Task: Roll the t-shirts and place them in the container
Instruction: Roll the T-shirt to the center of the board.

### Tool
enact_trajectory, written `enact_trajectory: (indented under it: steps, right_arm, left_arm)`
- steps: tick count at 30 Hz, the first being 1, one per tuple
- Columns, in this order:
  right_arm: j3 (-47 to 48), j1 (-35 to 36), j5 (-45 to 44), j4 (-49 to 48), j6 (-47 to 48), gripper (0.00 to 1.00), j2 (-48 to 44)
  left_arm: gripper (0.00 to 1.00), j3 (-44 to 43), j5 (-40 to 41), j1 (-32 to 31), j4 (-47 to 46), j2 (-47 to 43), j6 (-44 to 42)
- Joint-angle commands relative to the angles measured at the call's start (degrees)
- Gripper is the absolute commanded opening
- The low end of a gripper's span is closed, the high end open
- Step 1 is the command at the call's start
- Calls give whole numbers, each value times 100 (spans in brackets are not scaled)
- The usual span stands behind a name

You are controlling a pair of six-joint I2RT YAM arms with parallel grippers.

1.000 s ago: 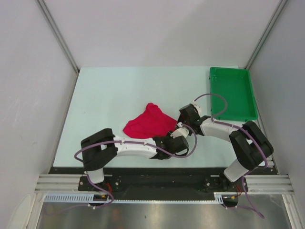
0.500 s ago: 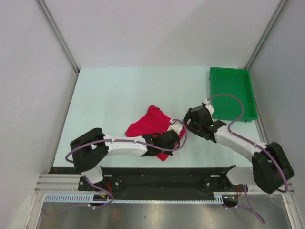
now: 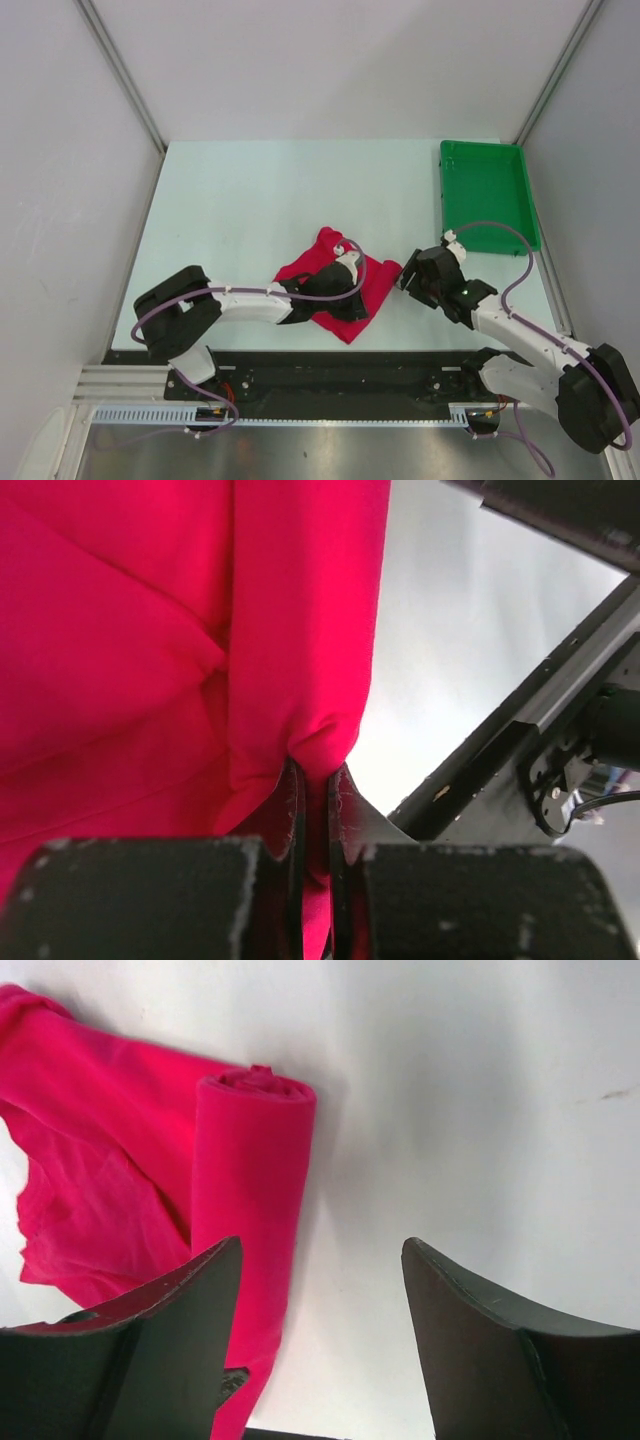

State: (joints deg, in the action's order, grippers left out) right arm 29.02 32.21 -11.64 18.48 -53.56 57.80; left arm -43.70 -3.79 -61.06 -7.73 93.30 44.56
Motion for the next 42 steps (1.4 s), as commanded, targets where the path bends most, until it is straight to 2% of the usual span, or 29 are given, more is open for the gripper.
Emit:
enact_trajectory:
  steps: [1, 9, 11, 12, 13, 15, 16, 19, 30, 42]
  right_arm:
    - [-27, 137, 3, -344, -120, 71, 319]
    - [16, 198, 100, -1074, -84, 72, 1004]
    - [95, 198, 100, -1153, -76, 73, 1189]
    - [130, 198, 127, -1171, -49, 73, 1233]
    - [192, 198, 135, -1197, -32, 73, 1295]
    - [253, 190, 162, -1241, 3, 73, 1461]
    - [315, 190, 179, -1268, 12, 73, 1514]
    - [429, 198, 223, -1303, 56, 73, 1725]
    - [1018, 304, 276, -1259, 162, 75, 2481]
    - [1633, 532, 399, -1207, 232, 77, 3439]
  left_arm:
    - [0, 204, -605, 138, 131, -40, 282]
    - [1, 257, -632, 392, 280, -74, 115]
    - [4, 257, -605, 419, 315, -92, 89]
    - [7, 248, -588, 445, 368, -110, 36]
    - [19, 240, -570, 437, 394, -153, 10]
    - [32, 222, -474, 437, 491, -250, -104]
    - [42, 213, -430, 437, 535, -338, -140]
    - [54, 125, -228, 437, 728, -487, -324]
    - [68, -305, 914, 437, 1721, -988, -939]
    - [71, -929, 2075, 68, 2179, -910, -1810]
